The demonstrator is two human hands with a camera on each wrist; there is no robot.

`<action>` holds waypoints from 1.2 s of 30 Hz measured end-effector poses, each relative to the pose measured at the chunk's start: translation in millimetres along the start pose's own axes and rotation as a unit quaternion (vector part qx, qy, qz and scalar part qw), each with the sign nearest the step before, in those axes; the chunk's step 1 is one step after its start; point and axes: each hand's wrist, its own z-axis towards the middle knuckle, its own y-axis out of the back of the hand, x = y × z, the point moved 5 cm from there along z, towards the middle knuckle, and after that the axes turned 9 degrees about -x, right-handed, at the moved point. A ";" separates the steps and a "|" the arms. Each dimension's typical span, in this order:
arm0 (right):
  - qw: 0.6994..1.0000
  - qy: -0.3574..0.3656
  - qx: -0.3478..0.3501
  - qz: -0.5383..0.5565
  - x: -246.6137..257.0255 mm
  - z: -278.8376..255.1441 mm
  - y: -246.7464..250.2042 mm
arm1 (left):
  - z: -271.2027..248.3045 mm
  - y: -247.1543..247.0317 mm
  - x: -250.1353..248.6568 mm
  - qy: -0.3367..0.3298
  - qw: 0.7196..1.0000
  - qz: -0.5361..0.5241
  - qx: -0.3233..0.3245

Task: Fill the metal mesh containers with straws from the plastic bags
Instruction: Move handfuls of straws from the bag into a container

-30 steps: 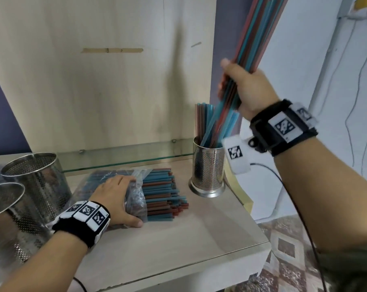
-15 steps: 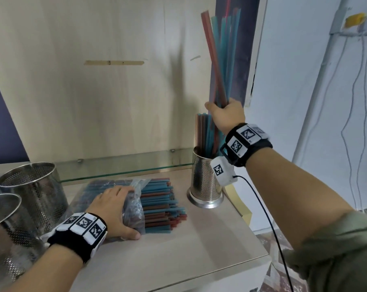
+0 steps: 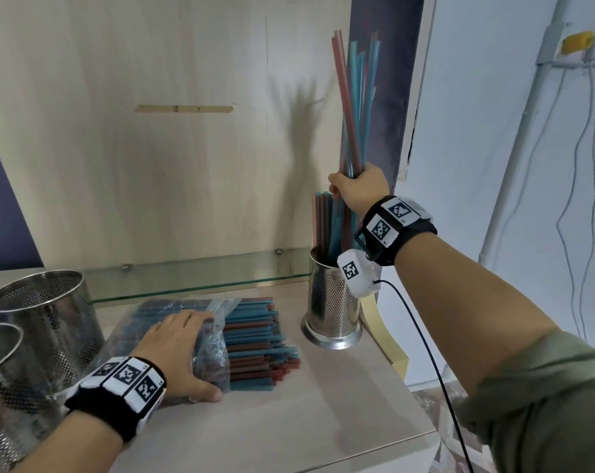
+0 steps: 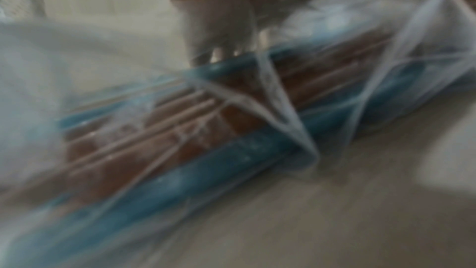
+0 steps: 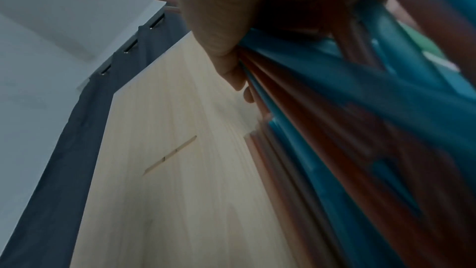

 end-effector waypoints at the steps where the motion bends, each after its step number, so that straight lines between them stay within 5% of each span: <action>1: 1.000 0.009 0.001 -0.004 -0.9 -1.1 0.2 | -0.2 0.4 -0.5 0.001 1.000 0.002 0.002; 6: 0.997 0.058 -0.021 -0.046 -1.0 -10.2 3.3 | -2.1 2.7 -1.0 0.004 1.000 0.003 0.010; 11: 0.962 0.135 -0.085 -0.223 -0.2 -16.0 9.7 | -0.3 13.0 -2.7 0.004 0.999 -0.039 0.029; 15: 0.951 0.151 -0.074 -0.261 -3.6 -25.3 10.2 | 20.8 84.2 -19.8 0.019 0.986 -0.162 -0.034; 19: 0.942 0.138 -0.023 -0.304 -7.8 -30.1 7.0 | 67.9 182.0 -57.6 -0.017 0.946 -0.285 -0.153; 22: 0.924 0.160 0.036 -0.346 -5.8 -29.7 2.6 | 101.4 221.4 -99.1 -0.057 0.916 -0.364 -0.159; 25: 0.898 0.199 0.090 -0.383 -1.9 -31.6 -4.2 | 122.5 235.1 -144.1 -0.085 0.887 -0.432 -0.141; 29: 0.883 0.211 0.143 -0.395 -2.3 -31.1 -4.9 | 144.2 227.6 -159.6 -0.024 0.806 -0.563 -0.179; 31: 0.876 0.223 0.161 -0.396 -4.3 -33.2 1.8 | 147.4 223.6 -165.1 -0.029 0.798 -0.562 -0.216; 36: 0.938 0.165 0.159 -0.259 -14.8 -33.7 46.8 | 150.6 206.1 -169.8 0.008 0.789 -0.553 -0.269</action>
